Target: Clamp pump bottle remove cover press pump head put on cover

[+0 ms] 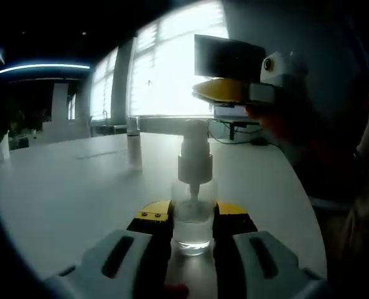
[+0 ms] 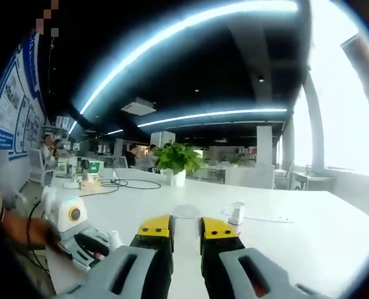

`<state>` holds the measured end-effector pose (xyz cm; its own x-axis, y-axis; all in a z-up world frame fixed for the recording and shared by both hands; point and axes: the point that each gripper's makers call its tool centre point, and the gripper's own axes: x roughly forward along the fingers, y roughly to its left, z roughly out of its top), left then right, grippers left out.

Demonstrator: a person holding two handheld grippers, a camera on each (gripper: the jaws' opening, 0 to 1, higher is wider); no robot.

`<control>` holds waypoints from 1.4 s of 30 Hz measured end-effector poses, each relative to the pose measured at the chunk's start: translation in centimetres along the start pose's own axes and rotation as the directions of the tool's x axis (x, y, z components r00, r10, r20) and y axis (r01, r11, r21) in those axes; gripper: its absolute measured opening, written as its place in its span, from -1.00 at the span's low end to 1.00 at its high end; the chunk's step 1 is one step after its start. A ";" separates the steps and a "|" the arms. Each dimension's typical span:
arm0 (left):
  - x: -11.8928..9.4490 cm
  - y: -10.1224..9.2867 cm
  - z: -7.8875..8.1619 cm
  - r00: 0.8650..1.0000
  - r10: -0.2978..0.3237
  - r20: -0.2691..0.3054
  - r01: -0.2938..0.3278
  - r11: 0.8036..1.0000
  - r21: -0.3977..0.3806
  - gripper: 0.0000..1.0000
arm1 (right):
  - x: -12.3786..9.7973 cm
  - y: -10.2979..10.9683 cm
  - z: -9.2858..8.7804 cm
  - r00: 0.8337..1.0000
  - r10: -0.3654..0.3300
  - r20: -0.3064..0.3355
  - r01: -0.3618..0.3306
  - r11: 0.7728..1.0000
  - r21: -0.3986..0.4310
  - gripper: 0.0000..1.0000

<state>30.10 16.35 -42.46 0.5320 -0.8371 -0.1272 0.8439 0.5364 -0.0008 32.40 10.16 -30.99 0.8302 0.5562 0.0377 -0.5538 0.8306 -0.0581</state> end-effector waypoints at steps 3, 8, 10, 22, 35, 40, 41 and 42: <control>0.0 0.3 -0.1 1.000 0.000 0.000 0.000 1.000 0.000 -0.68 | -0.2 -0.7 -0.2 1.000 -0.015 -0.002 0.015 1.000 0.003 -0.76; 0.0 0.2 -0.1 1.000 0.000 0.000 0.000 1.000 0.000 -0.68 | -0.4 -1.7 -0.5 0.999 -0.036 -0.007 0.036 0.999 0.001 -0.76; 0.0 0.2 -0.1 1.000 0.000 0.000 0.000 1.000 0.000 -0.68 | -0.4 -2.0 -0.8 0.999 -0.044 -0.015 0.044 0.999 -0.003 -0.76; 0.0 0.3 -0.1 1.000 0.000 0.000 0.000 1.000 0.001 -0.68 | -0.2 -4.4 -3.0 0.995 -0.090 -0.052 0.089 0.996 -0.004 -0.76; 0.1 0.2 -0.1 1.000 0.001 0.000 -0.001 1.000 0.001 -0.68 | 0.5 -6.3 -4.9 0.989 -0.119 -0.083 0.120 0.993 0.005 -0.76; 0.1 0.1 -0.1 1.000 0.001 0.000 -0.001 1.000 0.001 -0.68 | 0.5 -6.6 -5.8 0.987 -0.130 -0.097 0.132 0.991 0.013 -0.76; 0.1 0.1 -0.1 1.000 0.001 0.000 -0.001 1.000 0.001 -0.68 | 0.4 -6.6 -6.1 0.986 -0.132 -0.102 0.134 0.991 0.014 -0.76; 0.1 0.1 -0.1 1.000 0.001 0.000 -0.001 1.000 0.001 -0.68 | 0.3 -6.5 -6.2 0.985 -0.134 -0.106 0.137 0.990 0.017 -0.76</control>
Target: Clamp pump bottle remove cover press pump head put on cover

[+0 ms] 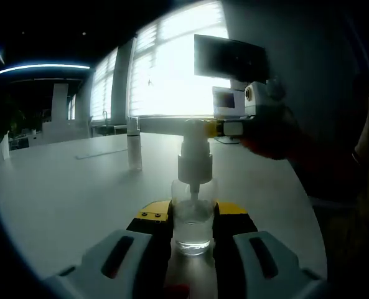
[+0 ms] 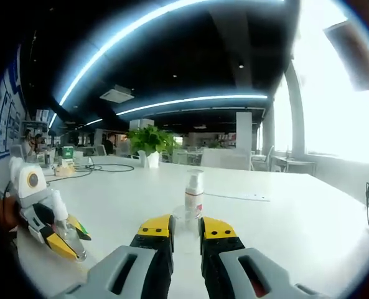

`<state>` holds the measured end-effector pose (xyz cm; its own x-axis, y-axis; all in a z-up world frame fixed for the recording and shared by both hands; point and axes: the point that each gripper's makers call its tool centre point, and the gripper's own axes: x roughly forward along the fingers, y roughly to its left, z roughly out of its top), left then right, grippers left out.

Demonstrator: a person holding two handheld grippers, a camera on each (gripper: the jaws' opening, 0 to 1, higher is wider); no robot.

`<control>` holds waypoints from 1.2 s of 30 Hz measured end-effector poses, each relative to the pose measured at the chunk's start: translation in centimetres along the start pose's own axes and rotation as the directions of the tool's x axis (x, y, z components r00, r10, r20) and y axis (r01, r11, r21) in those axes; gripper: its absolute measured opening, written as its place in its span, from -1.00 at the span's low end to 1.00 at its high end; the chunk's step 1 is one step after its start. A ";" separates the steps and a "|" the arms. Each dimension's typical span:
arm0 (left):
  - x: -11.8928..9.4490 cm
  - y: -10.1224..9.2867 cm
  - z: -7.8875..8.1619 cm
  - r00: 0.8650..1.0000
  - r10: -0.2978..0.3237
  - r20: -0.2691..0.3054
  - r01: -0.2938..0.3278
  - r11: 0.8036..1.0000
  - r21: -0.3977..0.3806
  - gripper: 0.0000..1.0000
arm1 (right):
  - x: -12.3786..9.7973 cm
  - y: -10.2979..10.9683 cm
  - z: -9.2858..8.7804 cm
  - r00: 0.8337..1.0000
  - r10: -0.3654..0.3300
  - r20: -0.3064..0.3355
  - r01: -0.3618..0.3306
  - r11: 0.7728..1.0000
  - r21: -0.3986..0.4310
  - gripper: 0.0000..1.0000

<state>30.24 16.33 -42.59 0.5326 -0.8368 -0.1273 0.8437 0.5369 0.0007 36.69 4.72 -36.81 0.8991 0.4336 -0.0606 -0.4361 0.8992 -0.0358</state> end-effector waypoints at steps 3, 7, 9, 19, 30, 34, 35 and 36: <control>0.0 0.0 0.0 1.000 0.000 0.000 0.000 1.000 -0.001 -0.68 | 0.0 -0.1 -0.6 1.000 -0.002 -0.010 0.002 1.000 0.004 -0.76; 0.0 0.0 0.0 1.000 -0.001 0.000 0.001 1.000 -0.001 -0.68 | 0.3 -0.5 -1.3 1.000 0.000 -0.025 0.000 1.000 0.013 -0.76; 0.0 0.1 0.0 1.000 -0.001 0.000 0.001 1.000 -0.001 -0.68 | 0.4 -0.7 -1.6 1.000 0.003 -0.031 -0.003 1.000 0.015 -0.76; 0.0 -0.3 0.1 1.000 0.000 0.000 0.000 1.000 0.000 -0.68 | 0.4 0.5 -3.5 0.998 0.017 -0.063 -0.015 0.999 0.028 -0.76; 0.0 0.1 0.0 1.000 0.001 0.000 -0.001 1.000 0.000 -0.68 | 0.6 0.7 -5.1 0.994 0.015 -0.108 -0.012 1.000 0.022 -0.76; 0.0 0.3 0.0 1.000 0.001 0.000 -0.001 1.000 0.000 -0.68 | 0.5 0.7 -5.4 0.993 0.013 -0.118 -0.010 1.000 0.024 -0.76; 0.0 0.3 0.0 1.000 0.001 0.000 -0.001 1.000 -0.001 -0.68 | 0.6 0.7 -5.5 0.993 0.014 -0.121 -0.011 1.000 0.023 -0.76; 0.0 0.4 0.0 1.000 0.001 0.000 -0.001 1.000 0.000 -0.68 | 0.7 0.6 -5.5 0.992 0.013 -0.122 -0.010 1.000 0.024 -0.76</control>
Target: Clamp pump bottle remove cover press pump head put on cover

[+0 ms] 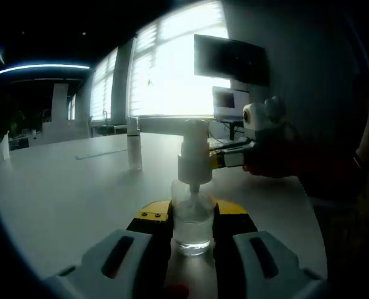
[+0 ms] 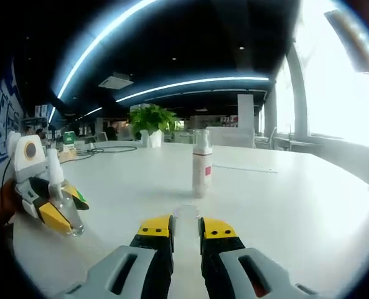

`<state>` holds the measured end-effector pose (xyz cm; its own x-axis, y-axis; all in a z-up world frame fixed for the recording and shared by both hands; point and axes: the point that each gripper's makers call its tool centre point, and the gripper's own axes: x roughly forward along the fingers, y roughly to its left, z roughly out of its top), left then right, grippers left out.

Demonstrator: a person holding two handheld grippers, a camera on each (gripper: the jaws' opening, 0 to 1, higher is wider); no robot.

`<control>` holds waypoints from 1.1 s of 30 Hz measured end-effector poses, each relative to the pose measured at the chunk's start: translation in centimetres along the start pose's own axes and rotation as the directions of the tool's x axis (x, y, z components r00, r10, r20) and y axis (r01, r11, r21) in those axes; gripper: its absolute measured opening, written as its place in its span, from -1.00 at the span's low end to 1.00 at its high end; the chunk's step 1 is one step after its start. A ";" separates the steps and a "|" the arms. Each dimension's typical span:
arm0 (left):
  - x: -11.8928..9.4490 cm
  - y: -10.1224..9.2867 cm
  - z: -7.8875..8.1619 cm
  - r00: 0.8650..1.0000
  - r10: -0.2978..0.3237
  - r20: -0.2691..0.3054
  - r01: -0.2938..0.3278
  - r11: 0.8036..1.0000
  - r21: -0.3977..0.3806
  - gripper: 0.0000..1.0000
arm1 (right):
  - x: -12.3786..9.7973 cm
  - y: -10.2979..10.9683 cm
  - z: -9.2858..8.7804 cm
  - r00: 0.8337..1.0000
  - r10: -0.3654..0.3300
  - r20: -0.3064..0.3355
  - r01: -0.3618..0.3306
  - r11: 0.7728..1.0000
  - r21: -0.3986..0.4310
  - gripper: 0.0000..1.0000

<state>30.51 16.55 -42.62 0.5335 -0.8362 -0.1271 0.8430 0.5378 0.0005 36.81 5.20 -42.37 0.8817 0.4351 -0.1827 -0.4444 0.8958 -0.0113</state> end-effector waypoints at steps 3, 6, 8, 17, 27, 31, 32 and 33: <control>0.0 0.0 0.0 1.000 0.000 0.000 0.000 1.000 0.001 -0.68 | 0.0 0.1 -0.3 1.000 0.001 -0.009 -0.001 1.000 0.002 -0.76; 0.0 -0.1 0.0 1.000 0.000 0.000 0.000 1.000 0.001 -0.68 | 0.1 0.2 -0.8 1.000 0.002 -0.022 -0.002 1.000 0.003 -0.76; 0.0 -0.2 0.0 1.000 0.001 0.000 -0.001 1.000 0.001 -0.68 | 0.1 0.2 -1.0 1.000 0.005 -0.028 -0.005 1.000 0.004 -0.76; 0.0 -0.4 0.1 1.000 0.001 0.000 -0.001 1.000 0.001 -0.68 | 0.3 0.2 -1.4 0.999 0.013 -0.040 -0.013 1.000 0.017 -0.75; 0.0 -0.4 0.0 1.000 0.002 0.000 -0.002 1.000 0.002 -0.68 | 0.3 0.1 -1.5 0.999 0.016 -0.039 -0.015 1.000 0.019 -0.70; 0.0 -0.3 0.0 1.000 0.002 0.000 -0.002 1.000 0.001 -0.68 | 0.1 0.1 -1.2 1.000 0.014 -0.027 -0.013 1.000 0.024 -0.69; 0.0 -0.3 0.0 1.000 0.002 0.000 -0.002 1.000 0.001 -0.68 | 0.1 0.2 -1.2 1.000 0.014 -0.026 -0.013 1.000 0.024 -0.69; 0.0 -0.3 0.0 1.000 0.002 0.000 -0.002 1.000 0.001 -0.68 | 0.1 0.1 -1.2 1.000 0.013 -0.026 -0.013 1.000 0.025 -0.69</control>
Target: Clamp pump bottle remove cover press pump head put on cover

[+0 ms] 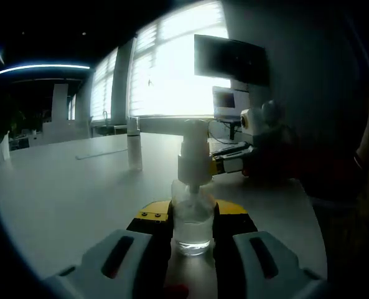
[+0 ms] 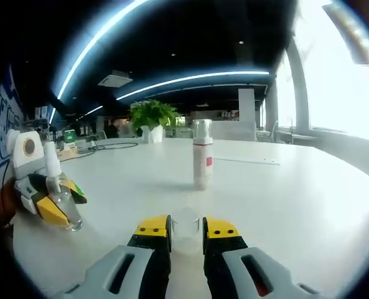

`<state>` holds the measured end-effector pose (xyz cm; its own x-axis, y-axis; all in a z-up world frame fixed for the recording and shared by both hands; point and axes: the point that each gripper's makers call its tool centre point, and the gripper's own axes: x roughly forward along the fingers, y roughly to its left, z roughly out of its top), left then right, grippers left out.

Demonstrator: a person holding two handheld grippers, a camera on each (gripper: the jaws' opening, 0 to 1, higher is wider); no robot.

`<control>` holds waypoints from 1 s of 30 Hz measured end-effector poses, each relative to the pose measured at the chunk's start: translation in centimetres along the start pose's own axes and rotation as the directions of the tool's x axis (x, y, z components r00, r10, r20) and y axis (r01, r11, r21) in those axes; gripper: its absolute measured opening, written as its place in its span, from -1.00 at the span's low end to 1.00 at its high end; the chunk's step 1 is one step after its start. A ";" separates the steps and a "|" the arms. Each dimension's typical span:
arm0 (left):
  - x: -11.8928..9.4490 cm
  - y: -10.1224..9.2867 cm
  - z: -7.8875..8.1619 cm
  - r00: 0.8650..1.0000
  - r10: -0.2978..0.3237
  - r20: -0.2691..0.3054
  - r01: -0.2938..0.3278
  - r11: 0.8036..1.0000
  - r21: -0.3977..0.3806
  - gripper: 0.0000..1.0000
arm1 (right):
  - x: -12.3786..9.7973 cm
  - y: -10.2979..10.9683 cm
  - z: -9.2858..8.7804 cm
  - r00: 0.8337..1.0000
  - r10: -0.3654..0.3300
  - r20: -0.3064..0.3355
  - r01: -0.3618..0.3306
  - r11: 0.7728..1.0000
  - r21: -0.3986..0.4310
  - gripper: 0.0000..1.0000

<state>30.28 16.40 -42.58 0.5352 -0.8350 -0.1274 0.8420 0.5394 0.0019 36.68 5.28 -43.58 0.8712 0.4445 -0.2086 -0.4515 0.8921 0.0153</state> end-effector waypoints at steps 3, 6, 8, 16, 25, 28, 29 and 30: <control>0.0 0.2 0.0 1.000 0.000 0.000 0.000 1.000 0.000 -0.68 | 0.0 0.0 0.1 1.000 0.001 0.006 -0.001 1.000 -0.002 -0.69; 0.0 0.3 0.0 1.000 0.000 0.000 0.000 1.000 -0.001 -0.68 | -0.1 0.1 0.3 1.000 -0.001 0.012 0.001 1.000 -0.001 -0.69; 0.0 0.2 0.0 1.000 0.000 0.000 0.000 1.000 -0.001 -0.68 | -0.1 0.0 0.3 1.000 -0.004 0.016 0.004 1.000 -0.003 -0.69; 0.0 -0.2 0.0 1.000 -0.001 0.000 0.001 1.000 -0.001 -0.68 | -0.5 0.1 1.2 0.999 -0.008 0.039 0.008 1.000 -0.010 -0.70; 0.0 -0.2 0.0 1.000 -0.001 0.000 0.001 1.000 -0.001 -0.68 | -1.2 0.4 2.7 0.997 -0.010 0.072 0.012 1.000 -0.025 -0.71; 0.0 -0.1 0.0 1.000 0.000 0.000 0.000 1.000 -0.001 -0.68 | -1.2 0.4 3.1 0.997 -0.012 0.078 0.015 0.999 -0.029 -0.72; 0.0 -0.1 0.0 1.000 -0.001 0.000 0.001 1.000 -0.002 -0.68 | -1.3 0.3 3.2 0.997 -0.016 0.076 0.018 0.999 -0.028 -0.72; 0.0 -0.1 0.0 1.000 0.000 0.000 0.000 1.000 -0.002 -0.68 | -1.3 0.2 3.2 0.997 -0.018 0.076 0.020 0.999 -0.027 -0.73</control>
<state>30.17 16.31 -42.54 0.5349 -0.8352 -0.1273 0.8421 0.5393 0.0004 36.03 5.17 -40.15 0.8911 0.4334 -0.1344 -0.4391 0.8983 -0.0149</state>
